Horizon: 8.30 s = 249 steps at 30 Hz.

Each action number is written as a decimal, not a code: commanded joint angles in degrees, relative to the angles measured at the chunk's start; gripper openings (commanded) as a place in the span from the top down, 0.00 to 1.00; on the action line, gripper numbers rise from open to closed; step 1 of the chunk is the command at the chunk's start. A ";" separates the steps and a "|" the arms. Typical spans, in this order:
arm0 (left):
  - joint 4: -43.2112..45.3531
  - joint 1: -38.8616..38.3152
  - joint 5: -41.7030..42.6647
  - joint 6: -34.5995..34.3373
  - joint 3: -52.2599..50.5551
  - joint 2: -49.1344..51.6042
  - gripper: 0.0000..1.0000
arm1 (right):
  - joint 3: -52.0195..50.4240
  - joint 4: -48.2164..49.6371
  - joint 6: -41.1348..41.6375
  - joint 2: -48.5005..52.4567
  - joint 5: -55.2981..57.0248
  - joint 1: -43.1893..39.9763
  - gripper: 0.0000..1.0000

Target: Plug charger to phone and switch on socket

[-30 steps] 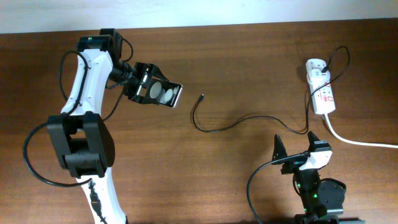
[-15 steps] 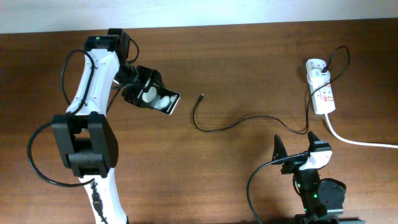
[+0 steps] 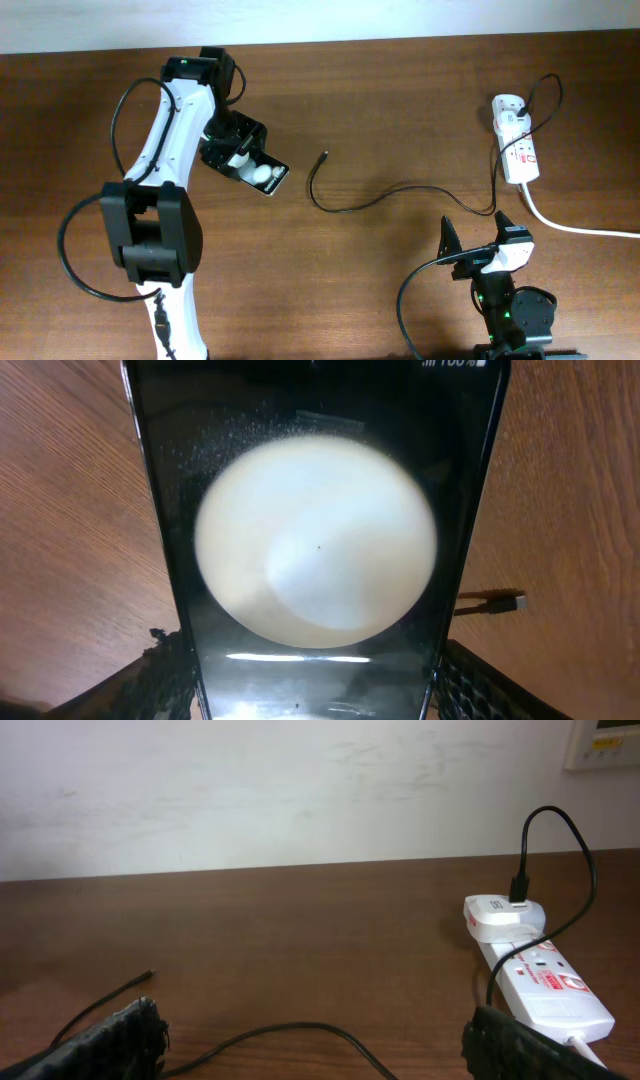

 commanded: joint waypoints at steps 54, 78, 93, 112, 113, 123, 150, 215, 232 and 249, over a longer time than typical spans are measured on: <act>-0.48 -3.13 1.66 -6.51 8.83 -12.87 1.00 | 37.99 21.79 52.37 78.99 -22.67 17.59 0.18; -0.85 -8.15 6.38 -8.92 8.83 -12.87 1.00 | 49.07 24.65 51.25 85.31 -3.69 34.32 0.30; -1.53 -8.70 7.89 -9.09 8.83 -12.87 1.00 | 49.09 29.90 51.21 89.20 1.60 37.20 0.55; -1.75 -8.70 7.87 -9.09 8.83 -12.87 1.00 | 49.11 33.90 51.45 89.83 -0.15 37.20 0.78; -1.75 -8.70 7.87 -9.09 8.83 -12.87 1.00 | 49.11 34.40 51.45 89.83 -0.17 37.20 0.81; -1.75 -8.70 7.87 -9.09 8.83 -12.87 0.92 | 49.11 34.99 51.45 89.83 -0.59 37.20 0.92; 3.98 -8.55 9.31 31.43 8.83 -12.87 0.46 | 49.11 11.54 43.82 72.91 -7.15 21.66 0.96; 34.07 -10.21 32.35 20.09 8.83 -12.87 0.43 | 47.74 48.13 98.42 83.34 4.20 22.99 0.96; 37.90 -11.65 26.80 13.84 8.83 -12.74 0.60 | 47.71 48.11 98.36 83.34 1.16 24.11 0.96; 40.13 -12.28 27.10 13.86 8.81 -12.74 0.81 | 47.71 48.11 98.09 83.34 -1.62 25.20 0.96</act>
